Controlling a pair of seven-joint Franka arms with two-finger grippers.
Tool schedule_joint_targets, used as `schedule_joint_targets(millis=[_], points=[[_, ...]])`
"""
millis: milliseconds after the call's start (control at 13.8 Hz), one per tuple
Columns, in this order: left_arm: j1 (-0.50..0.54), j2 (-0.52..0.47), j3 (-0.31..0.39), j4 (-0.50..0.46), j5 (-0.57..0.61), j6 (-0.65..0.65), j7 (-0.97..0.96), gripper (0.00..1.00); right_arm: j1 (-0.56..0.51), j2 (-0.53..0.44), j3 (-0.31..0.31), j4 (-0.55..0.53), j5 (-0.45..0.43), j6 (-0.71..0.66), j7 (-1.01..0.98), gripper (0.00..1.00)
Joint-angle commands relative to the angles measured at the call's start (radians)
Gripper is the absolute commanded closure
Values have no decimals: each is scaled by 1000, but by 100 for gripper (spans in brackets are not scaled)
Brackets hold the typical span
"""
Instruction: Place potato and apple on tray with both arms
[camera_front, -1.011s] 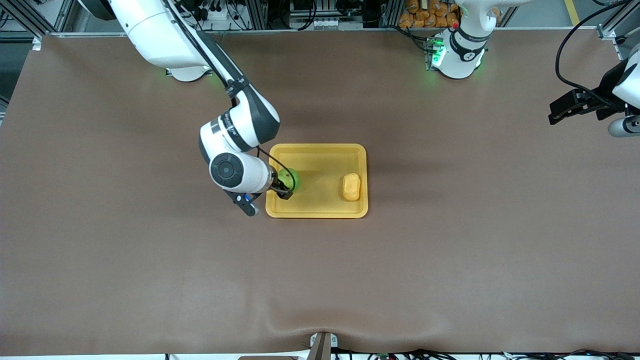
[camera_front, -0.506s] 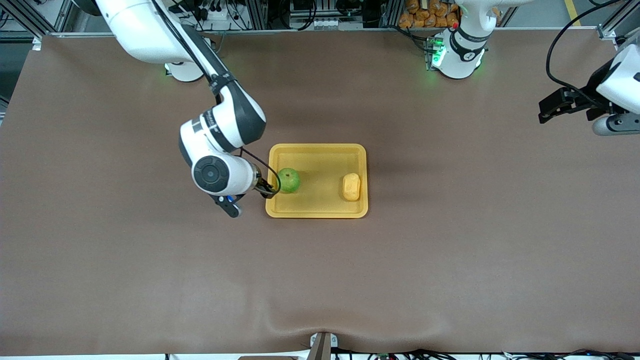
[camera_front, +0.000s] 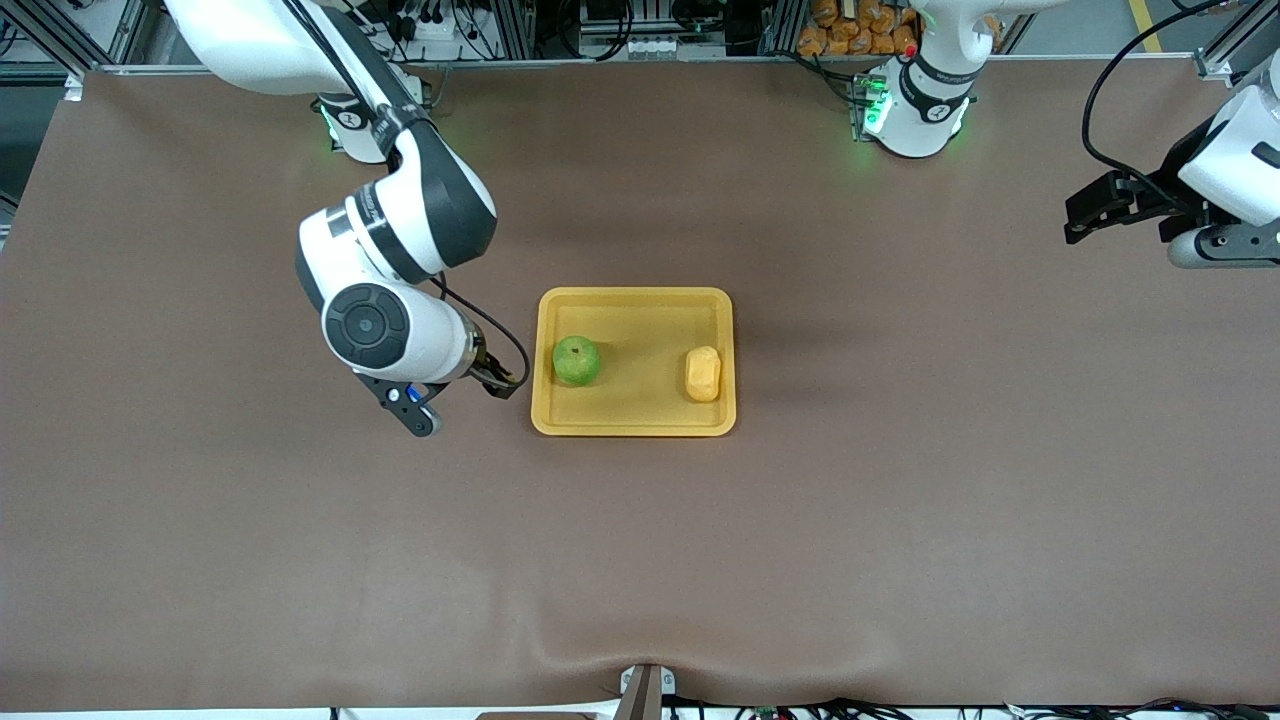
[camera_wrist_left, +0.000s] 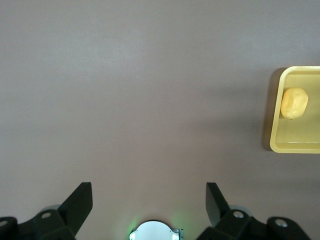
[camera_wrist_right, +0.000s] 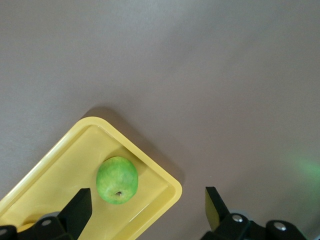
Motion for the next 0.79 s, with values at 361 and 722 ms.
schedule_joint_targets(millis=[361,722], points=[[11,-46,-1,-33,-22,-27,23,0,-121,-102,13,62,-43,-144,-274,0],[16,-54,-1,-36,-22,-33,17,0,-224,-206,15,55,-60,-211,-487,0]])
